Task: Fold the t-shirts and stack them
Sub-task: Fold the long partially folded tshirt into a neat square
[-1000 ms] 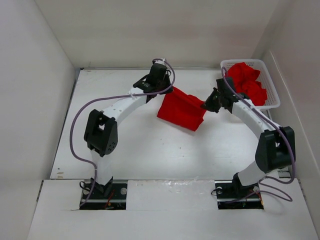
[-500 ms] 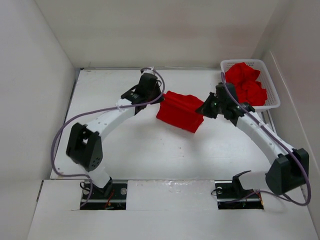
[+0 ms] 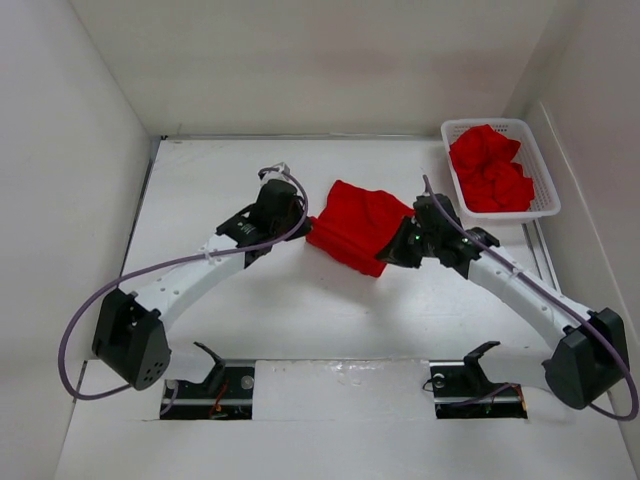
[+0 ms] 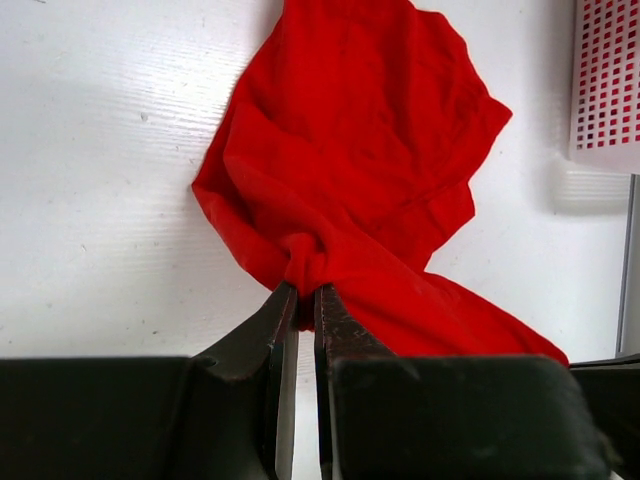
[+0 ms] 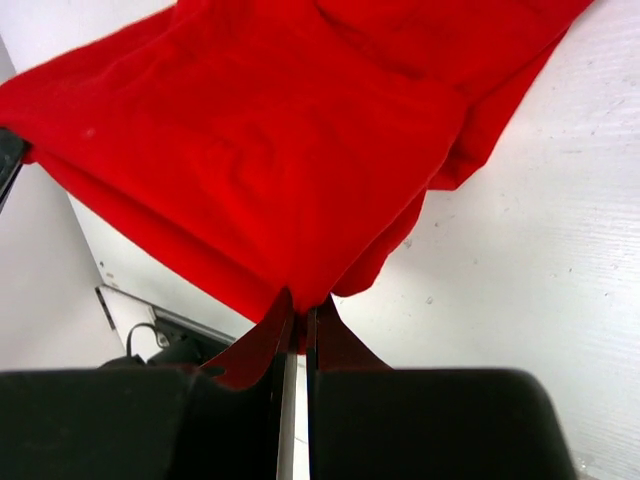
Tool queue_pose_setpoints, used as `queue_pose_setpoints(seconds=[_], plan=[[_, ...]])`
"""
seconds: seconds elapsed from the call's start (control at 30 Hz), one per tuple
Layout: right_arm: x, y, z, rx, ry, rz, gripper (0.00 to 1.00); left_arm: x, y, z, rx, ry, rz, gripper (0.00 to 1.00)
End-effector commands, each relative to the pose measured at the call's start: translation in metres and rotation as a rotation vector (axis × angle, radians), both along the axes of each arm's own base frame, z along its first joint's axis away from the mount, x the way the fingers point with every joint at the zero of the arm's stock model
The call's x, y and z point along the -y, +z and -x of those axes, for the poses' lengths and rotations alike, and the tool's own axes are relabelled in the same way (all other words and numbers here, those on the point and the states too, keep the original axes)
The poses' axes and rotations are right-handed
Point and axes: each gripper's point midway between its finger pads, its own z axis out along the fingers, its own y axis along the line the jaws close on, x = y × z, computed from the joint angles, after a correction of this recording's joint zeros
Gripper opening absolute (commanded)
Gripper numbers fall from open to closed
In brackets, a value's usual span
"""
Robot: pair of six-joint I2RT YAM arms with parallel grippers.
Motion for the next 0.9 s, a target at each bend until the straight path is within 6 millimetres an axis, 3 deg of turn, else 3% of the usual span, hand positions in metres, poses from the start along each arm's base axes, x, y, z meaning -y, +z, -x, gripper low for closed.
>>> queue_pose_setpoints(seconds=[0.0, 0.1, 0.13, 0.3, 0.33, 0.53, 0.57, 0.6, 0.73, 0.77, 0.8, 0.87], plan=[[0.017, -0.009, -0.005, -0.027, -0.045, 0.055, 0.0, -0.009, 0.023, -0.034, 0.098, 0.1, -0.013, 0.0], [0.026, -0.01, -0.022, -0.022, -0.084, 0.06, 0.0, -0.002, 0.031, -0.05, 0.11, 0.108, -0.024, 0.0], [0.032, -0.009, -0.028, -0.014, -0.108, 0.056, 0.0, -0.002, 0.022, -0.059, 0.092, 0.119, -0.038, 0.0], [0.037, -0.013, -0.053, 0.003, -0.104, 0.052, 0.0, 0.012, 0.025, -0.085, 0.106, 0.08, -0.01, 0.0], [0.041, -0.01, -0.06, 0.011, -0.111, 0.056, 0.0, 0.016, 0.037, -0.092, 0.135, 0.075, -0.001, 0.0], [0.054, -0.011, -0.09, 0.016, -0.142, 0.069, 0.0, 0.034, 0.04, -0.124, 0.161, 0.055, -0.021, 0.0], [0.056, -0.015, -0.091, 0.006, -0.137, 0.072, 0.0, 0.038, 0.05, -0.13, 0.179, 0.05, -0.022, 0.0], [0.062, -0.014, -0.097, 0.008, -0.156, 0.071, 0.0, 0.041, 0.037, -0.135, 0.152, 0.048, -0.039, 0.0], [0.069, -0.016, -0.113, 0.011, -0.158, 0.058, 0.0, 0.05, 0.031, -0.158, 0.15, 0.044, -0.044, 0.0], [0.069, -0.024, -0.113, -0.006, -0.151, 0.069, 0.0, 0.052, 0.029, -0.161, 0.148, 0.038, -0.056, 0.0], [0.074, -0.022, -0.12, -0.002, -0.166, 0.068, 0.0, 0.057, 0.037, -0.167, 0.16, 0.031, -0.043, 0.0], [0.076, -0.017, -0.131, 0.018, -0.163, 0.062, 0.0, 0.059, 0.023, -0.178, 0.138, 0.033, -0.051, 0.0]])
